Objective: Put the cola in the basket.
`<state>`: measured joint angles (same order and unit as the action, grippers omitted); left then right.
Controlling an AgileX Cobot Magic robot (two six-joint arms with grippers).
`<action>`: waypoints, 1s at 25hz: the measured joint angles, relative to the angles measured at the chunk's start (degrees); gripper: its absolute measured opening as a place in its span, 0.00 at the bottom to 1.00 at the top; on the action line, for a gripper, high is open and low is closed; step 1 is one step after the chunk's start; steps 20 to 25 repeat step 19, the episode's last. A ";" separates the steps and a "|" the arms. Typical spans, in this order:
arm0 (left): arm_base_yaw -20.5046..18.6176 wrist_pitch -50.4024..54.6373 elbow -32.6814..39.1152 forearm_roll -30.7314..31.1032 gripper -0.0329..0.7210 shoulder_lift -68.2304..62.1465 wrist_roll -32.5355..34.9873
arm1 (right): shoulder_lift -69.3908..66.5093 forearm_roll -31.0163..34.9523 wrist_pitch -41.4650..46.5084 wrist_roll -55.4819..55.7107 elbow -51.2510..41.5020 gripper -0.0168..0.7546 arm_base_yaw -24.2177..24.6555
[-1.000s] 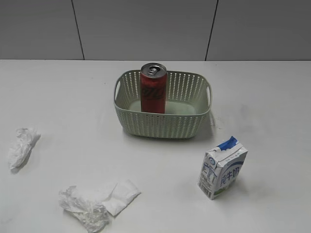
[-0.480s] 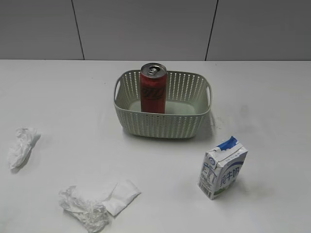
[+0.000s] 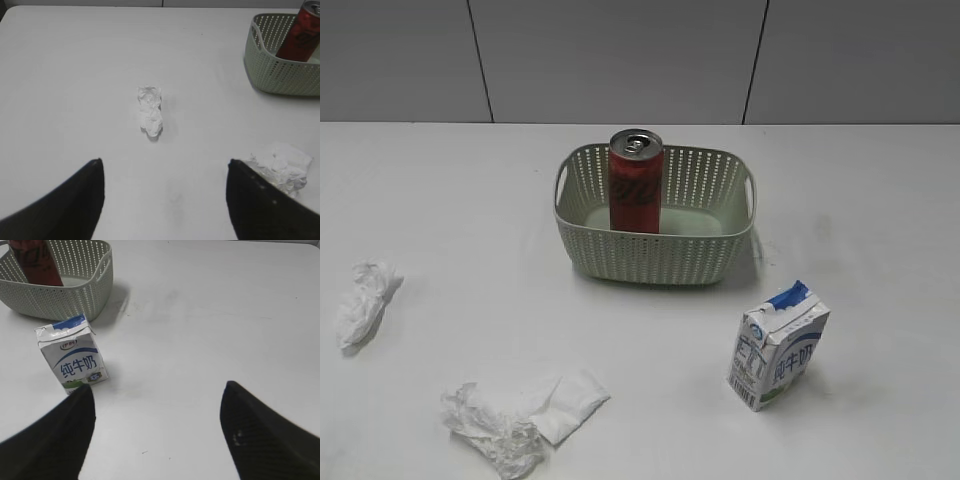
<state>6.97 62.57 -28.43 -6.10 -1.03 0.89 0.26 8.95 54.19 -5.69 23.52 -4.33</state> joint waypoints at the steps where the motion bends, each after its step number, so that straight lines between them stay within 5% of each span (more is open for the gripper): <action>1: 0.00 0.00 0.00 0.00 0.81 0.04 0.00 | 0.00 0.00 0.00 0.00 0.00 0.79 0.00; 25: 0.00 0.00 0.00 0.00 0.79 0.04 0.00 | 0.00 0.00 0.00 0.00 0.00 0.79 0.00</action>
